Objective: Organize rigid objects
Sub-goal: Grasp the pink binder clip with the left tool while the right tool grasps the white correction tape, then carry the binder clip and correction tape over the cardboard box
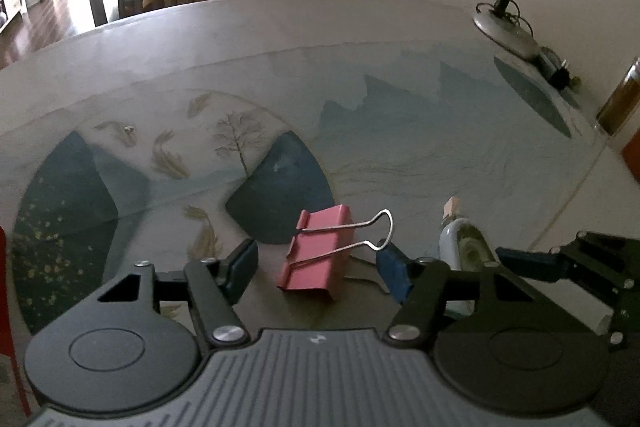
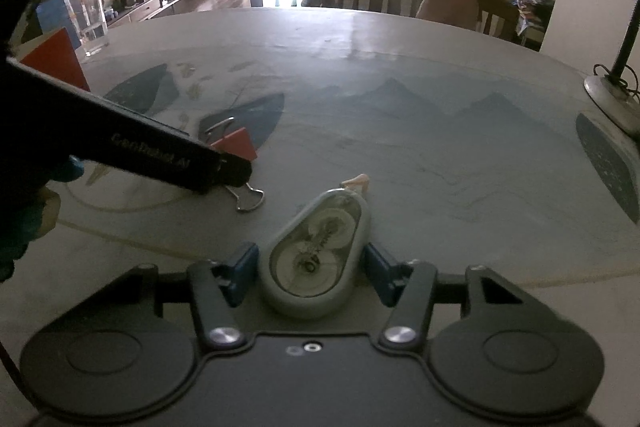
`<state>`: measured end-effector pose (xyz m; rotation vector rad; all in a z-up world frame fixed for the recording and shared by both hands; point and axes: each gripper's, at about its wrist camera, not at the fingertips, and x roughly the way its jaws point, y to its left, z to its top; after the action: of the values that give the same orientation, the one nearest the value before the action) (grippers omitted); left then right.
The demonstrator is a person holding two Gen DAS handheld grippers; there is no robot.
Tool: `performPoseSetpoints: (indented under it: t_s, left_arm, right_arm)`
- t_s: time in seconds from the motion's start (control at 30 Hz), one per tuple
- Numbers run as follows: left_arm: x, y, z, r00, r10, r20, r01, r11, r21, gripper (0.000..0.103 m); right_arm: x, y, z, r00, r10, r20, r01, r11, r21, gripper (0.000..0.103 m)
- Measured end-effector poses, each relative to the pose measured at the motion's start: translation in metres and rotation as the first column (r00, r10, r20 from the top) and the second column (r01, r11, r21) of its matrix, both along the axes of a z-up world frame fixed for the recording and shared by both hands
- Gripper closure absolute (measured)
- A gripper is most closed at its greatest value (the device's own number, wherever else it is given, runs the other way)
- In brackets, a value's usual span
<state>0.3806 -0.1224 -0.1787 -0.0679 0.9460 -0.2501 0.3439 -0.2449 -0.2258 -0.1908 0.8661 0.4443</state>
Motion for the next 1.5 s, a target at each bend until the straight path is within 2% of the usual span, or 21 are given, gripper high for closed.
performPoseSetpoints:
  t_s: [0.13,0.23,0.5,1.03,1.5]
  left_arm:
    - [0.002,-0.004,0.001,1.0,-0.008,-0.004,0.008,1.0,-0.011,0.056]
    - [0.002,-0.01,0.002,1.0,-0.01,-0.005,0.01,1.0,0.023,0.07]
    - [-0.002,-0.008,0.005,1.0,0.016,-0.017,-0.016,1.0,0.017,0.073]
    - [-0.042,0.011,0.031,0.997,0.073,0.0,-0.073,0.997,-0.036,0.074]
    - [-0.092,0.049,0.095,0.987,0.121,0.104,-0.112,0.989,-0.093,0.074]
  right_arm:
    - [0.0,0.0,0.0,1.0,0.0,0.0,0.0,1.0,0.002,0.046]
    - [-0.001,0.0,0.0,1.0,-0.005,0.002,0.005,1.0,0.001,0.047]
    - [0.0,-0.006,0.006,0.999,-0.039,-0.009,0.04,0.999,0.029,0.047]
    - [-0.026,-0.014,0.046,1.0,-0.026,0.006,0.025,0.995,0.095,0.047]
    - [-0.063,0.017,0.11,0.994,0.073,0.081,-0.082,0.991,0.11,0.047]
